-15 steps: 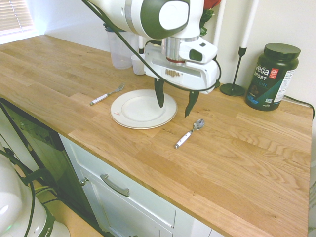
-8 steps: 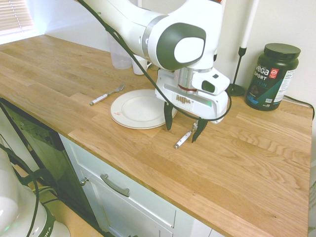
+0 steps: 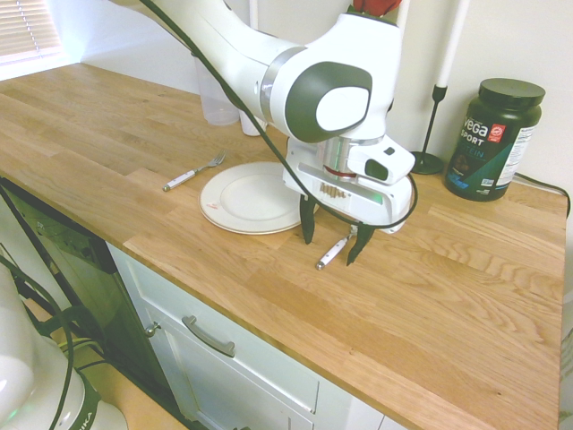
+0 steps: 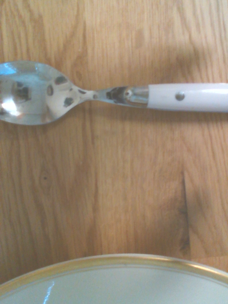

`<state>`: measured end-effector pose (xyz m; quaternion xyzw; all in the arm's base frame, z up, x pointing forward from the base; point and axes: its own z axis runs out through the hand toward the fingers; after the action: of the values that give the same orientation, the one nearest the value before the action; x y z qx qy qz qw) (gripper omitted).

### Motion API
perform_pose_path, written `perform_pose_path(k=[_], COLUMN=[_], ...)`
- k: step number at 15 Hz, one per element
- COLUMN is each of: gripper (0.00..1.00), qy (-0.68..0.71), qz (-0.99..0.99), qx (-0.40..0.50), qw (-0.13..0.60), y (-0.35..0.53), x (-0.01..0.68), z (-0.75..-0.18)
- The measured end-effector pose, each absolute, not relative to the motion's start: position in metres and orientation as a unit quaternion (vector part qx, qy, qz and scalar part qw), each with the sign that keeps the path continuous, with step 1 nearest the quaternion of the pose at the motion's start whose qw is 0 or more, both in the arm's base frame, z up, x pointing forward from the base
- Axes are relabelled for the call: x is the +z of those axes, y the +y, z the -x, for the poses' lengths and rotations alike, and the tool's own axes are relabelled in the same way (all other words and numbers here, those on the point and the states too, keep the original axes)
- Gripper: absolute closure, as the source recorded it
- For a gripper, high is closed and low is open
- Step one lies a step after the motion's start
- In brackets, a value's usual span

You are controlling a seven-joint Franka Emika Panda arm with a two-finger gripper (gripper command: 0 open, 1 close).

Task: Put the spoon into the plate

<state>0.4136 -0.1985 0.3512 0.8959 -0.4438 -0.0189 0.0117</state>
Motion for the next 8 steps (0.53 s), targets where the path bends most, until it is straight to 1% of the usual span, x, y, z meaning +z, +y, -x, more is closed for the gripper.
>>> perform_pose_path(k=[8], gripper=[1.0], qy=[-0.442], qz=[-0.897], qx=[-0.016], qw=[0.007], y=[-0.194], x=[0.336], z=[-0.428])
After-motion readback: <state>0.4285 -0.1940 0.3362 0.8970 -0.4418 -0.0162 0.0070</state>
